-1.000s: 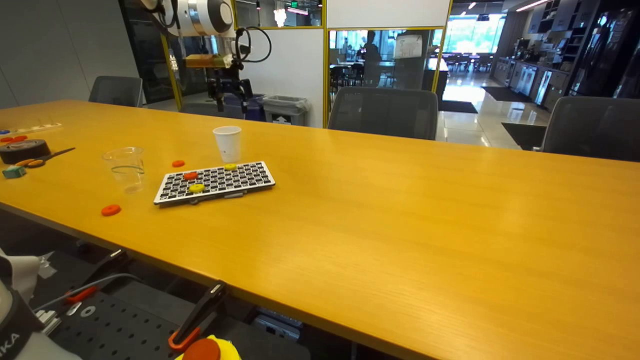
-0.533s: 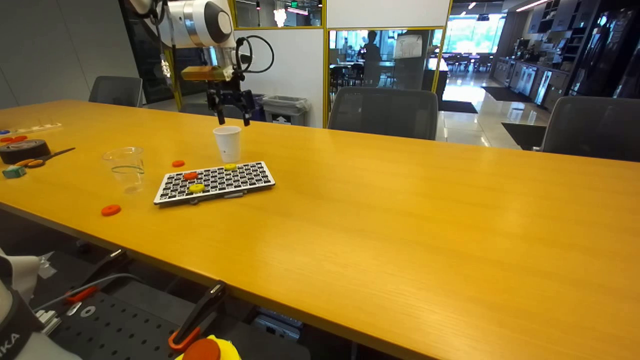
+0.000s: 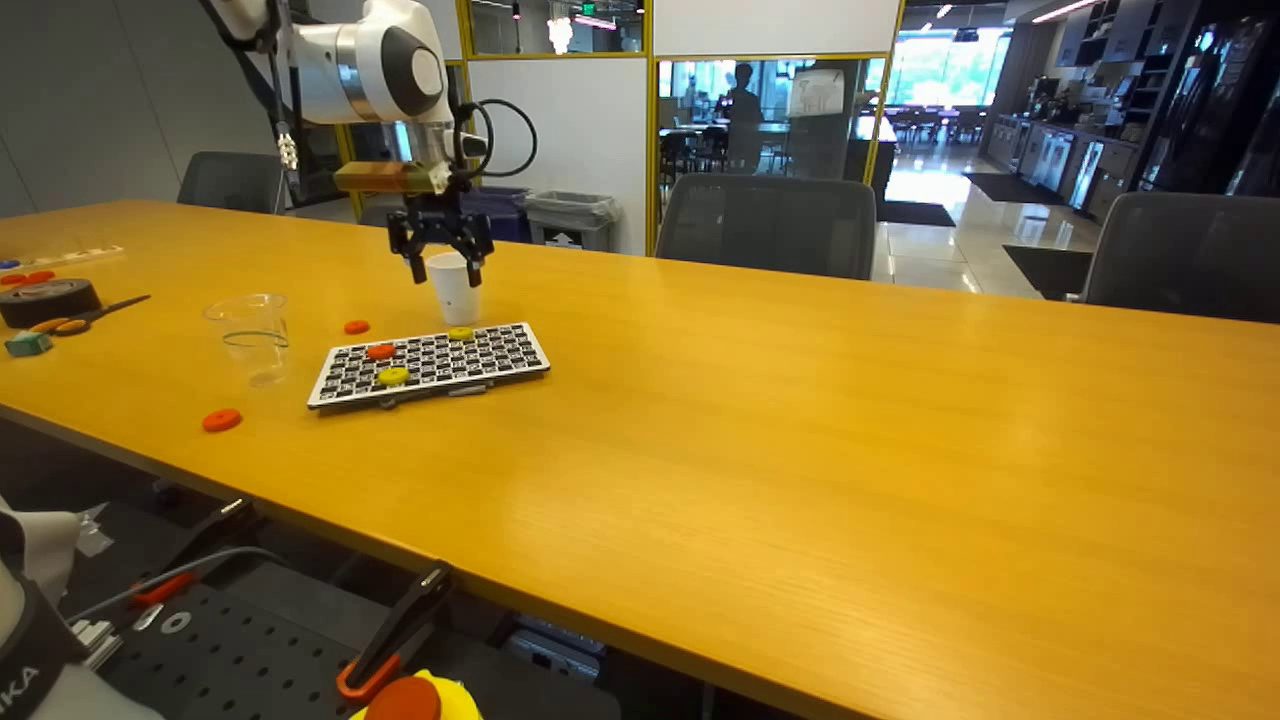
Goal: Put the yellow rings in the clear cup and the orange rings in the white cups
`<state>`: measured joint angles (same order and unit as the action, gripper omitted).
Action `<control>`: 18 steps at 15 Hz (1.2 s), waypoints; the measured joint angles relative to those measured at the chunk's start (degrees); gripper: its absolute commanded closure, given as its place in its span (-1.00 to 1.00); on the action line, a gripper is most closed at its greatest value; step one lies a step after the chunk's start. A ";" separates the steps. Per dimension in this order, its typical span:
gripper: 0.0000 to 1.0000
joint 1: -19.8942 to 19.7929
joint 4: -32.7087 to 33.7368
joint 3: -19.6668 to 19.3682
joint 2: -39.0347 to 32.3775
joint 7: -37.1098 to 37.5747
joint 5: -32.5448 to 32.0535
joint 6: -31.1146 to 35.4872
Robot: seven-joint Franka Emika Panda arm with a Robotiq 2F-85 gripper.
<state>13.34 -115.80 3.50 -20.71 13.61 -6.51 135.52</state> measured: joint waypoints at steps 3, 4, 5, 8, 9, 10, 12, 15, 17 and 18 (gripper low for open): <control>-1.00 0.00 -0.62 0.95 -1.18 -1.18 0.00 0.87; -1.00 0.00 -0.57 1.14 -1.69 -1.53 0.00 0.95; -1.00 0.00 -0.50 1.25 -2.19 -1.85 0.00 0.98; -1.00 -0.08 0.35 1.29 -4.07 -3.51 0.00 1.03; -1.00 -0.21 0.90 1.29 -4.85 -4.18 0.00 1.04; -1.00 -0.38 1.53 1.29 -5.66 -4.85 0.00 1.04; -1.00 -0.91 3.17 1.28 -7.37 -5.94 0.11 1.05; -1.00 -1.75 6.07 1.29 -9.96 -7.49 0.71 1.05; -1.00 -2.07 7.92 1.29 -11.57 -8.28 1.12 1.04; -1.00 -2.15 8.83 1.30 -12.37 -8.61 1.30 1.02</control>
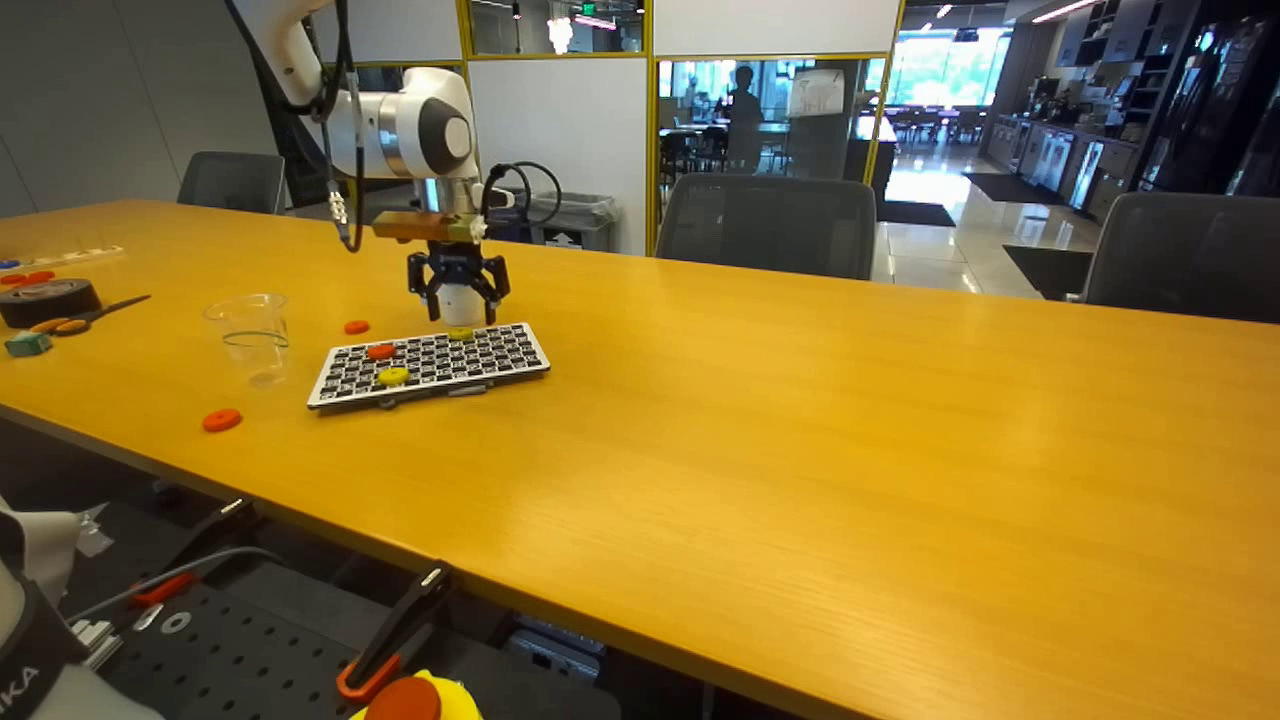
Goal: Put the yellow rings in the clear cup and the orange rings in the white cups
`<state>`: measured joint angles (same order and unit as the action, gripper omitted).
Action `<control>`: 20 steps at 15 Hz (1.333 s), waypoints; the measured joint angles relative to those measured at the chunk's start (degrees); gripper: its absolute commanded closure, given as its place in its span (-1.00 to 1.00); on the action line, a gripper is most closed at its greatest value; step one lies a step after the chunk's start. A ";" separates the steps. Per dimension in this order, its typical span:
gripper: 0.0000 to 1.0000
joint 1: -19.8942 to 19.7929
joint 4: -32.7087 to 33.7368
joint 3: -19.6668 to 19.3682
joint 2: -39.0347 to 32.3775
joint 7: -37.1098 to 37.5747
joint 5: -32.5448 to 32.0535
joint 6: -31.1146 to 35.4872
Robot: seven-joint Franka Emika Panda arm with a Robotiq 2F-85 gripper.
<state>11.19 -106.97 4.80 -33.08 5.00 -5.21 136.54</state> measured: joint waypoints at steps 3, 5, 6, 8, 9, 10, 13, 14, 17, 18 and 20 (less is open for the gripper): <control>-1.00 -0.17 2.18 0.17 -2.10 -1.03 0.89 -0.03; -1.00 -0.36 3.04 0.36 -3.05 -1.86 1.85 -0.05; -1.00 -0.48 3.28 0.47 -3.37 -2.10 2.20 -0.05; -1.00 -0.72 3.58 0.67 -3.82 -2.54 2.59 -0.05; -1.00 -0.82 3.69 0.75 -3.98 -2.72 2.73 -0.05; -1.00 -0.90 3.80 0.81 -4.15 -2.87 2.85 -0.05; -1.00 -1.07 3.89 0.88 -4.41 -3.18 3.25 -0.05; -0.50 -1.11 3.89 0.88 -4.43 -3.22 3.27 -0.05; -0.17 -1.18 3.91 0.89 -4.45 -3.48 3.29 -0.05; 0.02 -1.19 3.91 0.89 -4.47 -3.60 3.29 -0.05; 0.32 -1.28 4.18 0.88 -4.46 -3.76 3.29 -0.07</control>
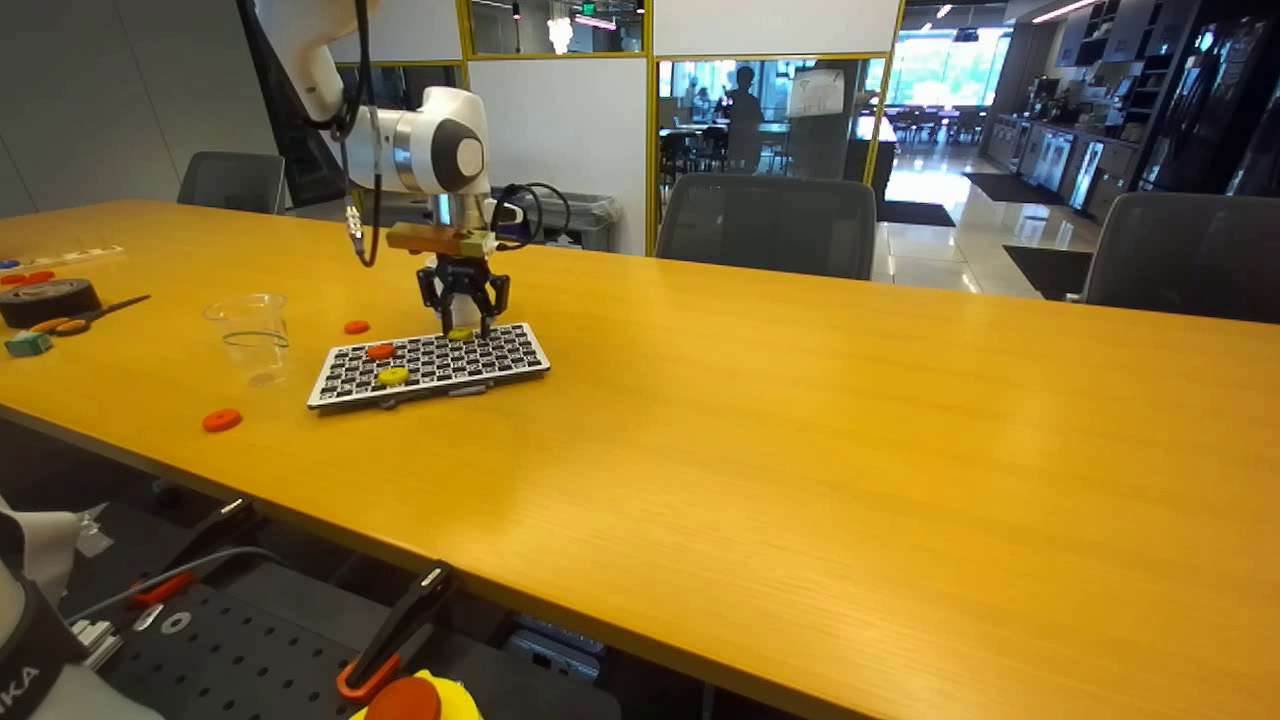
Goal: Put the yellow rings in the clear cup and the orange rings in the white cups
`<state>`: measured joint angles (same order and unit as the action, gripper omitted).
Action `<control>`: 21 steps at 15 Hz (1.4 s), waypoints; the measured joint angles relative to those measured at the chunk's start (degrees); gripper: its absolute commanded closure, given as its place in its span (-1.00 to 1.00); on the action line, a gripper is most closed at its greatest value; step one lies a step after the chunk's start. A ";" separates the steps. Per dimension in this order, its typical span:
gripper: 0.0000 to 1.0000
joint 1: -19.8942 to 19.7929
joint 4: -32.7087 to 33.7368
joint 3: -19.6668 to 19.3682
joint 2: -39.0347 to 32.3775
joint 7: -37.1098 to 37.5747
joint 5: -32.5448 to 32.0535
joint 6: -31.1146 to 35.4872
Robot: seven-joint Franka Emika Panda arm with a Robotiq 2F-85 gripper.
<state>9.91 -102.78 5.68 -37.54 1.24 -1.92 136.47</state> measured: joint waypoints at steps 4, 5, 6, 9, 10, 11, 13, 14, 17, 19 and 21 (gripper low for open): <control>0.61 -0.26 0.51 0.00 -0.01 -0.25 0.00 -0.10; 0.62 -0.26 0.51 0.00 -0.01 -0.27 0.00 -0.10; 0.62 -0.26 0.53 0.00 0.00 -0.27 0.00 -0.20; 0.62 -0.35 0.56 -0.03 0.35 0.08 0.02 -1.93; 0.61 -0.37 0.45 -0.10 0.77 0.41 0.02 -2.41; 0.61 -0.37 0.19 -0.16 1.52 0.85 0.02 -2.67; 0.62 -0.34 -0.75 -0.14 3.76 1.65 0.02 -2.88; 0.62 -0.28 -1.59 -0.03 5.26 2.04 0.02 -2.76; 0.62 0.27 -4.94 0.81 10.22 2.57 0.03 -2.64; 0.61 0.67 -7.58 2.20 13.37 2.51 0.03 -2.74; 0.61 1.40 -10.20 3.56 16.14 2.51 0.03 -2.75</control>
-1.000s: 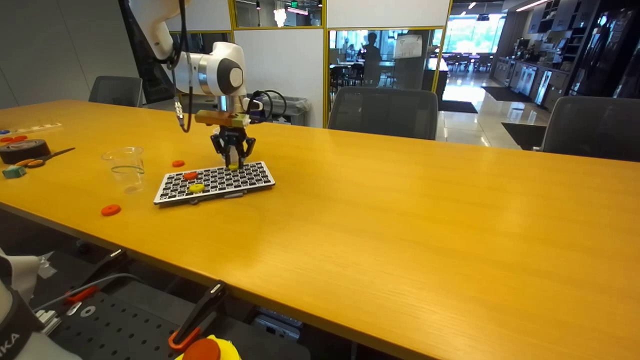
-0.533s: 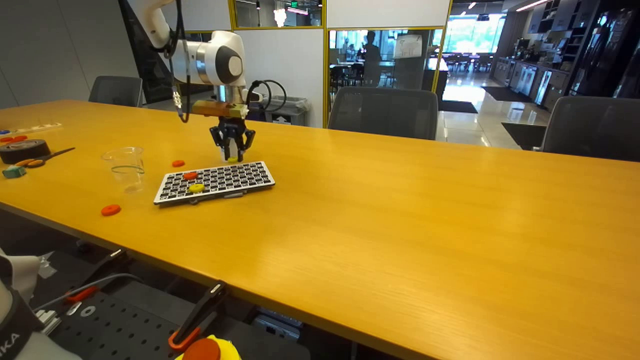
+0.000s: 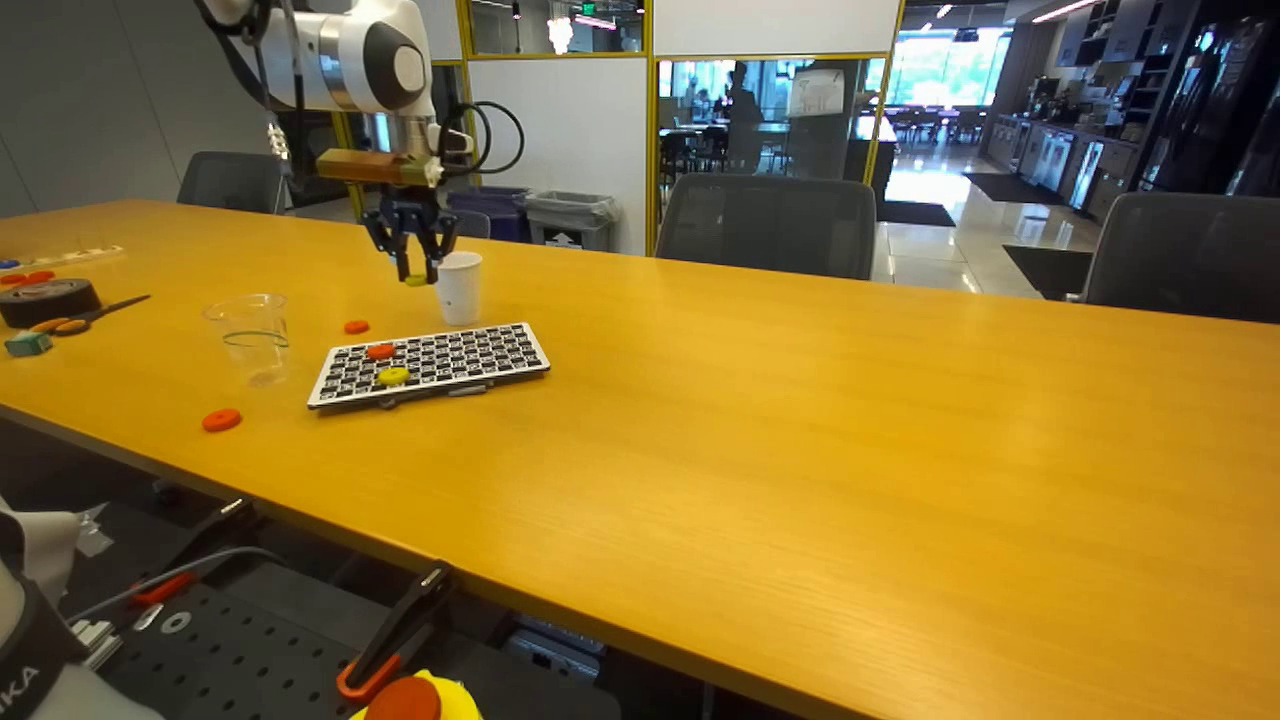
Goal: Put the yellow rings in the clear cup and the orange rings in the white cups
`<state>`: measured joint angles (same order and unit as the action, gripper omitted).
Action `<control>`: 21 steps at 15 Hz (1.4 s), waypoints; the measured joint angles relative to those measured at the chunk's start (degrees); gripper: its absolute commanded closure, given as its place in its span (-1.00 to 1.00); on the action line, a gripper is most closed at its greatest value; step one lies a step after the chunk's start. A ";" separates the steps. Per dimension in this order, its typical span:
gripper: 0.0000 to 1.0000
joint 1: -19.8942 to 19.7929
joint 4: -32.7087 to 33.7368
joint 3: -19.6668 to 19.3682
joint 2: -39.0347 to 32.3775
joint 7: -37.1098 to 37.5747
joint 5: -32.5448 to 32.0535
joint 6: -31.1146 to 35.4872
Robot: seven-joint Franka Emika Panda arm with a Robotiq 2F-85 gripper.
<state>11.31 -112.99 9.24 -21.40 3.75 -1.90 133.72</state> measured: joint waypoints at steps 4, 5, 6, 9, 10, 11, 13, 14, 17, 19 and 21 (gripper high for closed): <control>0.62 1.96 -4.45 2.77 4.59 -0.17 0.00 -0.21; 0.62 2.45 -5.26 3.57 5.54 -0.19 0.00 -0.57; 0.62 3.03 -6.02 4.31 6.47 -0.20 0.00 -0.93; 0.62 5.01 -8.23 6.18 8.99 -0.20 0.00 -1.82; 0.62 5.61 -9.01 6.81 9.78 -0.20 0.00 -1.92; 0.62 6.19 -9.79 7.36 10.49 -0.20 0.00 -1.95; 0.62 7.36 -11.42 8.31 11.95 -0.19 -0.02 -1.95; 0.62 7.87 -12.22 8.73 12.66 -0.19 -0.04 -1.95; 0.62 9.08 -14.25 9.85 14.50 -0.18 -0.16 -1.86; 0.62 9.46 -14.92 10.37 15.35 -0.18 -0.16 -1.45; 0.62 9.57 -15.02 10.69 15.72 -0.36 -0.12 -1.07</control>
<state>20.88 -128.01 19.93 -5.68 3.39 -2.02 132.65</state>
